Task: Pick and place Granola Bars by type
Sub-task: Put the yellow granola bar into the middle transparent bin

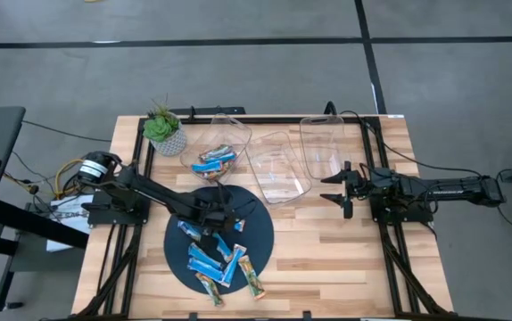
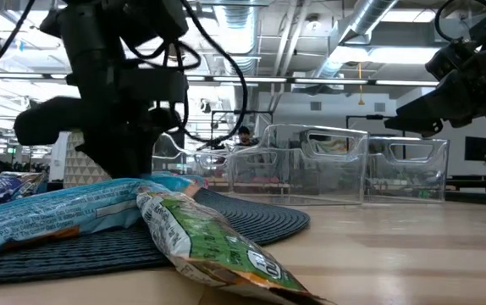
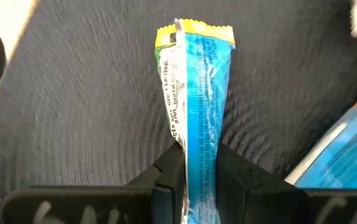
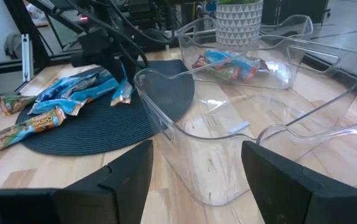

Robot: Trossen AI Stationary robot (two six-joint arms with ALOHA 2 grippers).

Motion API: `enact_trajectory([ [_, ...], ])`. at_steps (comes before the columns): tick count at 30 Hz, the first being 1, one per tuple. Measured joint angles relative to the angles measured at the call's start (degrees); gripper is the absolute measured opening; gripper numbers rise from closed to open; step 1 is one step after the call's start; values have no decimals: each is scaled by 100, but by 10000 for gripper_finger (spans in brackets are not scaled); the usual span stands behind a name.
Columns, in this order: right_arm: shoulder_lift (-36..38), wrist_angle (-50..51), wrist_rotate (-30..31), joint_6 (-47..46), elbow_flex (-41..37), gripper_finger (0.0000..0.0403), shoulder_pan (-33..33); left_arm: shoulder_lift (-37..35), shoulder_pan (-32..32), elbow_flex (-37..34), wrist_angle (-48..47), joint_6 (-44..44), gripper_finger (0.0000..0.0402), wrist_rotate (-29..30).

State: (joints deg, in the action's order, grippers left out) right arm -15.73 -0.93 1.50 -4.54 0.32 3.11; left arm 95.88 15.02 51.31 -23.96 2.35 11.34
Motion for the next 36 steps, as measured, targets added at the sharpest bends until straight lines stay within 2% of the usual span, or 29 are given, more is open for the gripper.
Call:
enact_trajectory([
  [10,0,2,0,1,0,240,0,-729,15,0,1211,59,56,144],
  [18,0,4,0,-1,-1,240,1,-1094,-236,2,3192,391,56,189],
  [24,0,4,0,-1,0,240,2,-1100,-381,2,4752,807,56,184],
  [30,0,4,0,1,0,240,2,-1096,-604,2,5063,954,56,290],
  [36,0,4,0,0,-1,240,1,-1033,-1144,3,4970,747,56,143],
])
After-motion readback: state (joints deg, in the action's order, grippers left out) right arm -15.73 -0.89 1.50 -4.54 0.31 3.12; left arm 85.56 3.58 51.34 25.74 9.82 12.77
